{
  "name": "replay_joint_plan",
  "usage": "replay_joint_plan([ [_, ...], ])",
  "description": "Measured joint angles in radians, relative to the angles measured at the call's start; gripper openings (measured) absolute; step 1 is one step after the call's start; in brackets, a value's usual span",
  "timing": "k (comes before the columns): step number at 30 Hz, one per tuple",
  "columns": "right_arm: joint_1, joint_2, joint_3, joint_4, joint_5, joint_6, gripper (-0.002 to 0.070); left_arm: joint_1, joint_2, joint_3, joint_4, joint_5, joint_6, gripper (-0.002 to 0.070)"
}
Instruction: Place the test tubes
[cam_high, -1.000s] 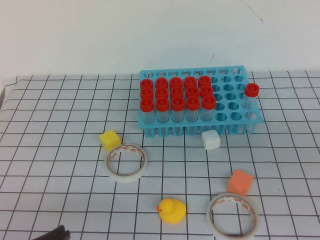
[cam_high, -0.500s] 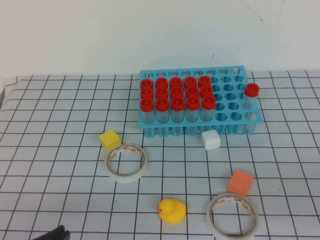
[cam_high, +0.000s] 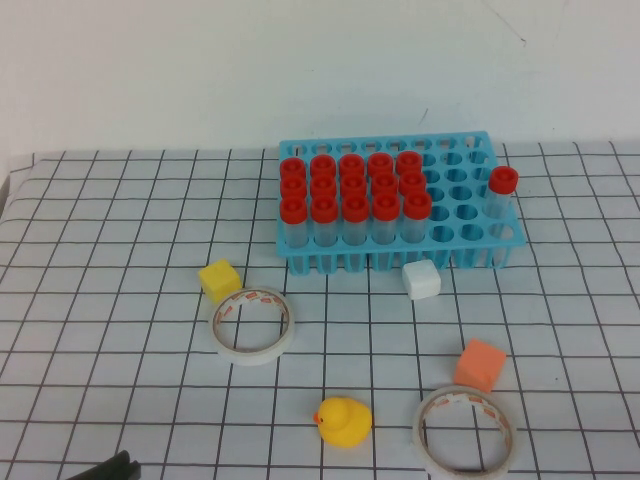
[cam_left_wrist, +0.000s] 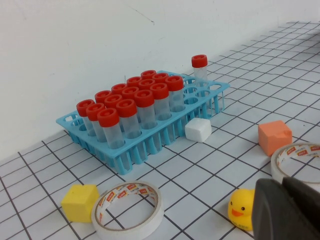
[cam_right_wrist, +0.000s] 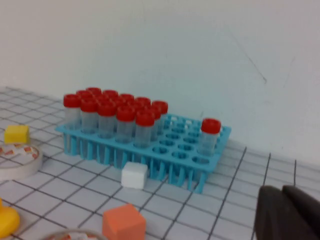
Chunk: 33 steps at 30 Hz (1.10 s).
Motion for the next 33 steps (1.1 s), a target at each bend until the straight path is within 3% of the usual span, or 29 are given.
replay_joint_plan([
  [3,-0.066,-0.009,0.034,-0.063,0.006,0.134,0.0000,0.000,0.000,0.000,0.000,0.000,0.000,-0.0001],
  [7,-0.220,-0.033,0.034,-0.209,0.156,0.334,0.0000,0.000,0.000,0.000,0.000,0.000,0.000,-0.0001],
  [16,-0.466,-0.088,0.036,-0.293,0.348,0.387,0.0000,0.000,0.000,0.000,0.000,0.000,0.000,-0.0001],
  [33,-0.443,-0.088,0.034,-0.302,0.373,0.515,0.0000,0.000,0.000,0.000,0.000,0.000,-0.003,-0.0001],
])
